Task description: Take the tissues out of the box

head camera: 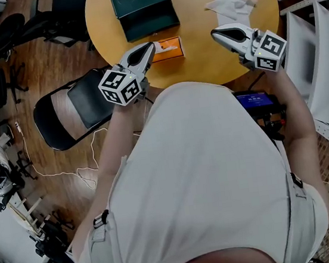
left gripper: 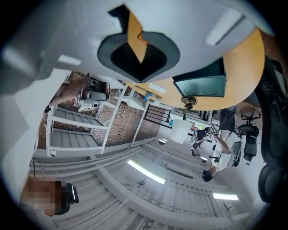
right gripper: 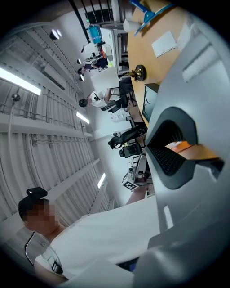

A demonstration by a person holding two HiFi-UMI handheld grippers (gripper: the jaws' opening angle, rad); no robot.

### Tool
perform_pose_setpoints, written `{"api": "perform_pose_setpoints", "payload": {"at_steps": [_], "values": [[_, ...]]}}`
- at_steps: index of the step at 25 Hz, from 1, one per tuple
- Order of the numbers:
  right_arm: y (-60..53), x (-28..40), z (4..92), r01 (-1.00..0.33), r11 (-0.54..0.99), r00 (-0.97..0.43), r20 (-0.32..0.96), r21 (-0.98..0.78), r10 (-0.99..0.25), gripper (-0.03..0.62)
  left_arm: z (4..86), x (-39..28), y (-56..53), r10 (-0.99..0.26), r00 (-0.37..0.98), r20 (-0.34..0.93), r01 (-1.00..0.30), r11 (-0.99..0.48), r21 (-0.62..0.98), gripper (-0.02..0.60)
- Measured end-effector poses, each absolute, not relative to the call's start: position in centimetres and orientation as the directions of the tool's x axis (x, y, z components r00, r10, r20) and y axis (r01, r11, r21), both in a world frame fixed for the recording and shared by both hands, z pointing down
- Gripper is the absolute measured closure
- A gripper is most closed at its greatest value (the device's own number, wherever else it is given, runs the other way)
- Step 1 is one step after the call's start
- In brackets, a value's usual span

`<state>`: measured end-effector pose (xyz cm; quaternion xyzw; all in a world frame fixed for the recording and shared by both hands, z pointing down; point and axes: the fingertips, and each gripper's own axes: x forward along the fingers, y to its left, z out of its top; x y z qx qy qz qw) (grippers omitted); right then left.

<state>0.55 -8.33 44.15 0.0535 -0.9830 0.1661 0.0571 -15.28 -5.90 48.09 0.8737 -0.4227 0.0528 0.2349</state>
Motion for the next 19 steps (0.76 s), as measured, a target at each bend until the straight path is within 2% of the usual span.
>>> {"api": "perform_pose_setpoints", "payload": {"at_steps": [19], "values": [[-8.5, 0.1, 44.0, -0.131, 0.940, -0.984, 0.155, -0.316, -0.085, 0.595, 47.4, -15.6, -6.9, -0.728, 0.617, 0.298, -0.778, -0.510, 0.366, 0.581]]}}
